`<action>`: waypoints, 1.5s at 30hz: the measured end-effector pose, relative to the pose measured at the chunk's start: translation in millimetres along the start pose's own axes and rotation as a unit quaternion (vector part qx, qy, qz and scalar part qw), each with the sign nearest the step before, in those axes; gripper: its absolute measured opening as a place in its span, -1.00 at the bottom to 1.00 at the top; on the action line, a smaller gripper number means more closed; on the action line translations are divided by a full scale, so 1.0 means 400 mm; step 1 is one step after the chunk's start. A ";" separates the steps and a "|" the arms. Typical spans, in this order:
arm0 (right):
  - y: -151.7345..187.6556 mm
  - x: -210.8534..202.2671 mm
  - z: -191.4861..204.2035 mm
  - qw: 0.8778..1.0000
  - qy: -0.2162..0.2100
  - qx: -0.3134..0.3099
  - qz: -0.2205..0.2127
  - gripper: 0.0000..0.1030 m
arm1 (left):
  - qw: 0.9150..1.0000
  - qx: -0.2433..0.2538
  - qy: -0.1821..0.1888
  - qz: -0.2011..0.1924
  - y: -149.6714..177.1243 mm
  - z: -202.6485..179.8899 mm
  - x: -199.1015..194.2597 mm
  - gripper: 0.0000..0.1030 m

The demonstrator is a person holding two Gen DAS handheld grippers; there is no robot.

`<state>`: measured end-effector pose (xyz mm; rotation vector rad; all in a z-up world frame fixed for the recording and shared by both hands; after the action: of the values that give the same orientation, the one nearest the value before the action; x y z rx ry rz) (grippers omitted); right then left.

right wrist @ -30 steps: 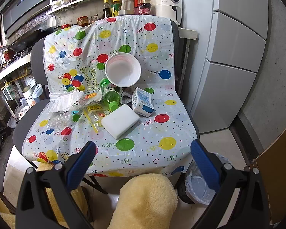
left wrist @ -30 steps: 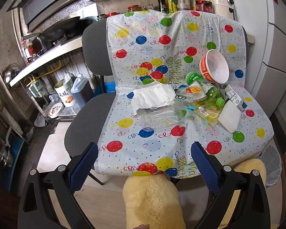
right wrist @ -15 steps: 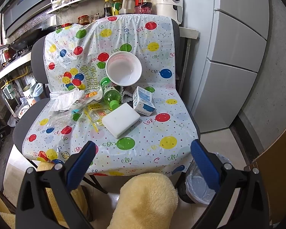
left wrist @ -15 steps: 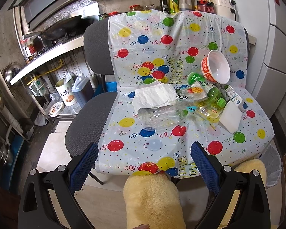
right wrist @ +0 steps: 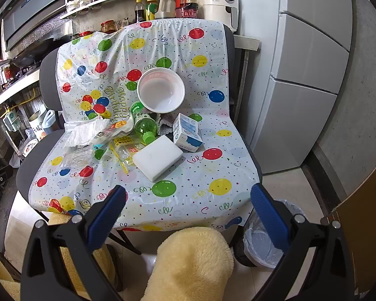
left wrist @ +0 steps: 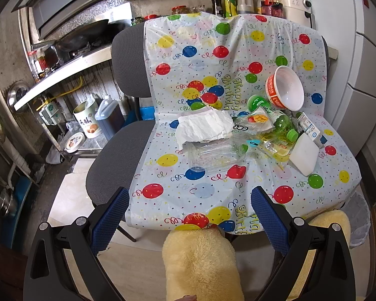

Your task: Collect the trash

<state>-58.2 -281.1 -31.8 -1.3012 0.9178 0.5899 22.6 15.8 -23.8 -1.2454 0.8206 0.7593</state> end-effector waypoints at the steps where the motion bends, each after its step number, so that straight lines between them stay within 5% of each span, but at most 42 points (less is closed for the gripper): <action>1: 0.000 0.001 0.000 1.000 0.001 0.000 0.001 0.89 | 1.000 0.000 0.000 0.000 -0.001 -0.002 0.001 0.87; 45: -0.001 0.002 -0.004 1.000 0.001 0.001 0.001 0.89 | 1.000 -0.002 0.001 0.001 -0.001 0.005 0.001 0.87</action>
<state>-57.8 -282.8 -32.3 -1.3000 0.9219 0.5896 23.3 17.7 -23.6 -1.2489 0.8224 0.7604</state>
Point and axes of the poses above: each gripper's, at about its wrist camera, not at the fingertips, and x roughly the way its jaws point, z to its left, y to its underside, the point moved 3 cm from there along x, roughly the way its jaws point, and after that the axes turned 14 degrees about z, right-handed, at the moved point
